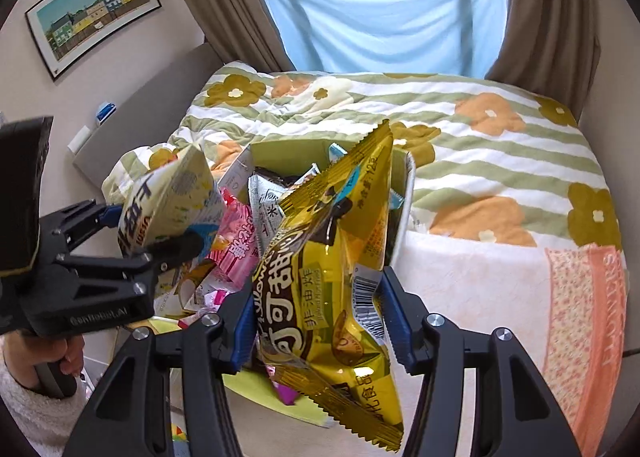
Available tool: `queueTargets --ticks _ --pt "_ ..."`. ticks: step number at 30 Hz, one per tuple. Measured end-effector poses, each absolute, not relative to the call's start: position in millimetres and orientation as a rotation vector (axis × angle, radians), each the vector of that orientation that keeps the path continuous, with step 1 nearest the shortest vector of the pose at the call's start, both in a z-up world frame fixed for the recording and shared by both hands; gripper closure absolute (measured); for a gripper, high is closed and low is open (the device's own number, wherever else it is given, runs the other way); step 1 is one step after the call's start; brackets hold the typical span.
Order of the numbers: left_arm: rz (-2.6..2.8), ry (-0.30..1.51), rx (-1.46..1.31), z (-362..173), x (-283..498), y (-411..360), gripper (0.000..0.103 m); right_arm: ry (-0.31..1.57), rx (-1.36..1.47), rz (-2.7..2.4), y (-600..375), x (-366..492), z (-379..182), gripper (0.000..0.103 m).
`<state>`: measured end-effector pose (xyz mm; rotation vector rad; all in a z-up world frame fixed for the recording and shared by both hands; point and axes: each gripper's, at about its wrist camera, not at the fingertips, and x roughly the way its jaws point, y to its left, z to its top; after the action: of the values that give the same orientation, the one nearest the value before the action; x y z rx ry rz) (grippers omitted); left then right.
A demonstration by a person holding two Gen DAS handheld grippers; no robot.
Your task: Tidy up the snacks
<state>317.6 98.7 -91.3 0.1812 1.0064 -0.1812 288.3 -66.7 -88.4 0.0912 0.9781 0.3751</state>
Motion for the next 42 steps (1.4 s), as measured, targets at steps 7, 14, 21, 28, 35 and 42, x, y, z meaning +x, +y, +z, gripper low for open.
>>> queueTargets --ticks 7,14,21,28,35,42 --pt "-0.224 1.011 0.21 -111 313 93 0.031 0.984 0.065 0.325 -55 286 -87 0.052" --pt "-0.205 0.978 0.261 -112 303 81 0.006 0.987 0.062 0.326 -58 290 -89 0.052" --pt "-0.186 0.977 0.205 -110 289 94 0.0 1.01 0.066 0.338 -58 299 -99 0.052" --pt "-0.149 0.987 0.15 -107 286 110 0.0 1.022 0.057 0.342 -50 316 -101 0.052" --pt "-0.124 0.972 0.112 -100 282 122 0.0 0.992 0.014 0.322 -43 336 -100 0.033" --pt "-0.114 0.977 0.088 -101 273 130 0.0 0.977 0.053 0.317 -44 332 -98 0.017"
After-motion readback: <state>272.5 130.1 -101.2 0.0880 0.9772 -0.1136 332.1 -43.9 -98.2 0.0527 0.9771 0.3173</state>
